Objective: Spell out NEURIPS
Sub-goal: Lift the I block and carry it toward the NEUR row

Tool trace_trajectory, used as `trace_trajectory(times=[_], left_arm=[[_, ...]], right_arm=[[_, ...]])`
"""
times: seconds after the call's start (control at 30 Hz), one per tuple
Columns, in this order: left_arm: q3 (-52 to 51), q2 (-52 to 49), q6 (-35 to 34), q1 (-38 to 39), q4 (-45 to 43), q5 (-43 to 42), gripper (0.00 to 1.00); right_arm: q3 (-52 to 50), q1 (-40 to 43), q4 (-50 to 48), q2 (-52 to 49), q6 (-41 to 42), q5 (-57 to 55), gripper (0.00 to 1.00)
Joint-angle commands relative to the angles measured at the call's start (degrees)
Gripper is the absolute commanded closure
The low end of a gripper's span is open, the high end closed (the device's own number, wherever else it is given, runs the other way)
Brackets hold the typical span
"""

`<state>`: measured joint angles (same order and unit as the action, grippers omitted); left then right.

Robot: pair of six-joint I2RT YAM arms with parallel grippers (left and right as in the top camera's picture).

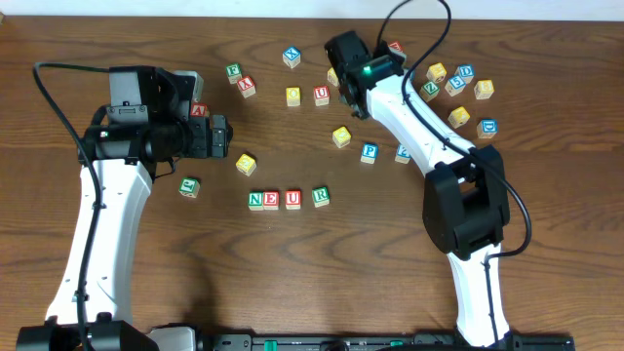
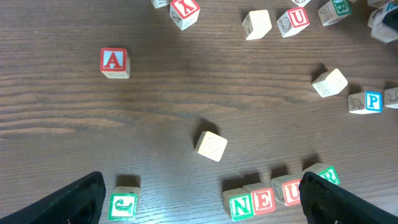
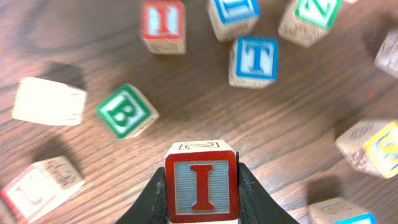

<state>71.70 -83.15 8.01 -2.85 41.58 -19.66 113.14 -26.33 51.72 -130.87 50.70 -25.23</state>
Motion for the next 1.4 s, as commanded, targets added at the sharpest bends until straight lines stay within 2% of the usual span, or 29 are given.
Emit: trace_trajectory(times=[0.0, 0.2, 0.37, 0.67, 0.9, 1.13, 1.37], left_arm=[[1.29, -0.07, 1.18, -0.13, 0.00, -0.85, 0.02], [1.29, -0.07, 1.18, -0.13, 0.00, -0.85, 0.02], [1.29, -0.07, 1.18, -0.13, -0.02, -0.85, 0.02], [1.29, -0.07, 1.18, -0.13, -0.02, -0.85, 0.02], [1.29, -0.07, 1.18, -0.13, -0.02, -0.85, 0.02], [1.29, -0.07, 1.18, -0.13, -0.02, -0.85, 0.02], [1.29, -0.07, 1.18, -0.13, -0.02, -0.85, 0.02]], right_arm=[[4.59, -1.22, 1.77, 0.15, -9.73, -0.72, 0.88], [9.84, -2.97, 6.64, 0.37, -17.70, 3.08, 0.94], [9.92, -3.63, 8.90, 2.47, -21.66, 8.04, 0.97], [9.86, -4.48, 15.56, 11.98, -23.74, 9.05, 0.99], [9.73, -8.52, 20.00, 18.53, -24.02, 4.28, 0.99], [8.70, -12.48, 21.38, 19.96, -23.69, 1.49, 0.99], [2.62, -13.49, 20.06, 20.02, -21.31, 0.72, 0.99]])
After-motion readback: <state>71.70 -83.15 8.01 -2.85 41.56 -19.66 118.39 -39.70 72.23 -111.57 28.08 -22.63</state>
